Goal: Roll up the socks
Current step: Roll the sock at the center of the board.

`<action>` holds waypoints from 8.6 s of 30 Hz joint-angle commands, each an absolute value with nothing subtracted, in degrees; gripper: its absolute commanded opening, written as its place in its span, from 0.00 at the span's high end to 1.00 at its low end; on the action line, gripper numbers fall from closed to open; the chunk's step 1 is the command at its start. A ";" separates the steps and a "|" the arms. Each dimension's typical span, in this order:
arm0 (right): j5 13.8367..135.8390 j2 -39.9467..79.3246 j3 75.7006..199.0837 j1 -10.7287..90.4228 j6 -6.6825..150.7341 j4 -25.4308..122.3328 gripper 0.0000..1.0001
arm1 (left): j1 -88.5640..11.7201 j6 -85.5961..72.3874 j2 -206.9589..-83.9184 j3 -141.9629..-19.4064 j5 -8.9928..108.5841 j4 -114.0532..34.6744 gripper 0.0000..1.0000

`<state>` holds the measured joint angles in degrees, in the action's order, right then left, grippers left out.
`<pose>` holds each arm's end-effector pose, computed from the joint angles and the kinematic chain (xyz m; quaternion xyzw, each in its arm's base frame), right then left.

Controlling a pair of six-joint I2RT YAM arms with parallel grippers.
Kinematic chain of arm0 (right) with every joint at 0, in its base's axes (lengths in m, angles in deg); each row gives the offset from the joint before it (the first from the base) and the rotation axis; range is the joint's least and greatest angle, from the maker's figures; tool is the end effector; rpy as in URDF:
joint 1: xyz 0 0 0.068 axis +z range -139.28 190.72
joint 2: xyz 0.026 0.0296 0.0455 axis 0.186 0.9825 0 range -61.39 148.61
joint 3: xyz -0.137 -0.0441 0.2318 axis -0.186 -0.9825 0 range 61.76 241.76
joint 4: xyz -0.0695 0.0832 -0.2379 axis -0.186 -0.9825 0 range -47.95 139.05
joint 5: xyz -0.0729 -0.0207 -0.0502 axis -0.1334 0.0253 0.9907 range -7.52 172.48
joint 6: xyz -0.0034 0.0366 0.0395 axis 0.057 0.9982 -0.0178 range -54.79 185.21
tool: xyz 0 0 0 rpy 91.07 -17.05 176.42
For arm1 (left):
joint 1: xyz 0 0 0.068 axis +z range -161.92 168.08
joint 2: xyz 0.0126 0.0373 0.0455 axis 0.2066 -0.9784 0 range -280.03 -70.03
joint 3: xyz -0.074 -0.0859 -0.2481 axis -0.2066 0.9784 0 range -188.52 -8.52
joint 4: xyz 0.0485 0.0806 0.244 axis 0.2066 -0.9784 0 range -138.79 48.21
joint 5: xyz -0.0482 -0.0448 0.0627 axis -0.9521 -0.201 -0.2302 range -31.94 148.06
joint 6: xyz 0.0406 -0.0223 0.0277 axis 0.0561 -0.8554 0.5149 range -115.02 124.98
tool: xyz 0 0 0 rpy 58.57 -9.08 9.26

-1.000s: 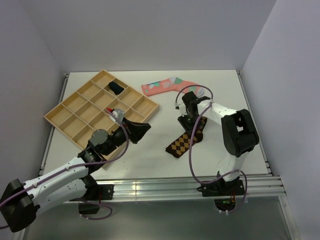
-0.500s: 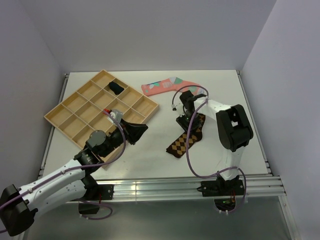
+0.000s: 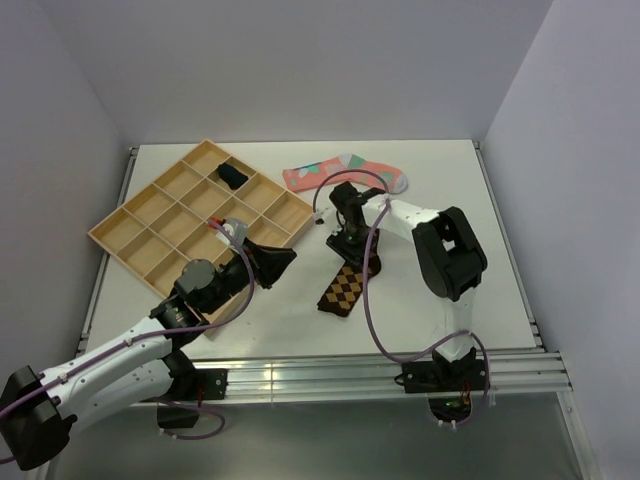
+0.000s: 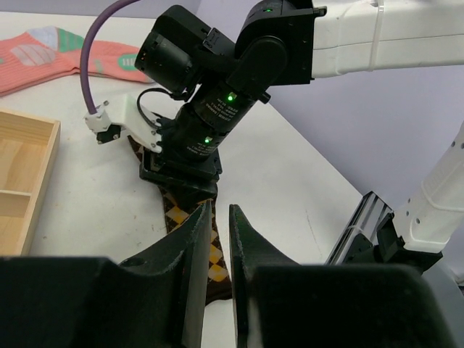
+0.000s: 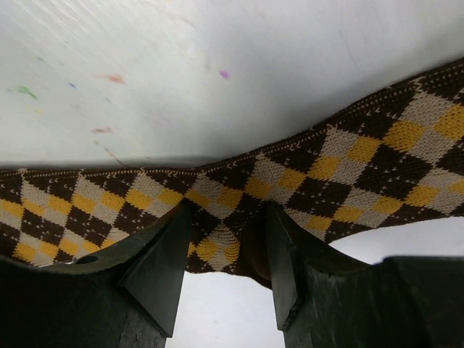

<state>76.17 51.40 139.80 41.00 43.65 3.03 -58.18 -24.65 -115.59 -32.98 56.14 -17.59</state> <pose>0.3222 0.1927 0.1586 -0.4390 0.8932 0.0608 0.0760 0.1340 -0.1415 0.2756 0.1114 0.6786 -0.4554 0.5655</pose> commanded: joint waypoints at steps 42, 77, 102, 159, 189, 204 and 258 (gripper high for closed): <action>73.95 25.35 118.97 62.84 43.68 14.06 0.52 | -55.78 -25.17 -111.69 -35.76 58.58 -20.88 0.79; 60.79 33.70 120.90 55.04 44.56 11.00 0.90 | -54.11 -25.26 -115.82 -33.13 51.56 -11.74 0.82; 31.77 55.68 135.76 32.61 34.54 -12.74 0.95 | -55.95 -19.37 -142.26 -33.74 41.36 3.91 0.93; 32.91 55.94 134.88 27.60 36.56 -11.33 1.00 | -60.00 -22.27 -183.94 -47.10 23.95 18.78 0.67; 37.47 49.88 132.07 27.15 40.51 -5.36 1.00 | -62.11 -21.82 -181.22 -50.70 34.93 1.81 0.99; 50.30 31.52 124.25 26.37 45.26 6.50 0.72 | -63.07 -33.51 -173.14 -59.04 44.69 -31.47 1.00; 70.08 -2.60 85.32 61.16 16.26 34.01 0.75 | -60.00 -38.88 -190.35 -79.35 24.48 -61.48 1.00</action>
<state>68.11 -3.44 85.81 60.04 16.90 30.26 -60.08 -41.57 -187.48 -79.12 21.96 -56.56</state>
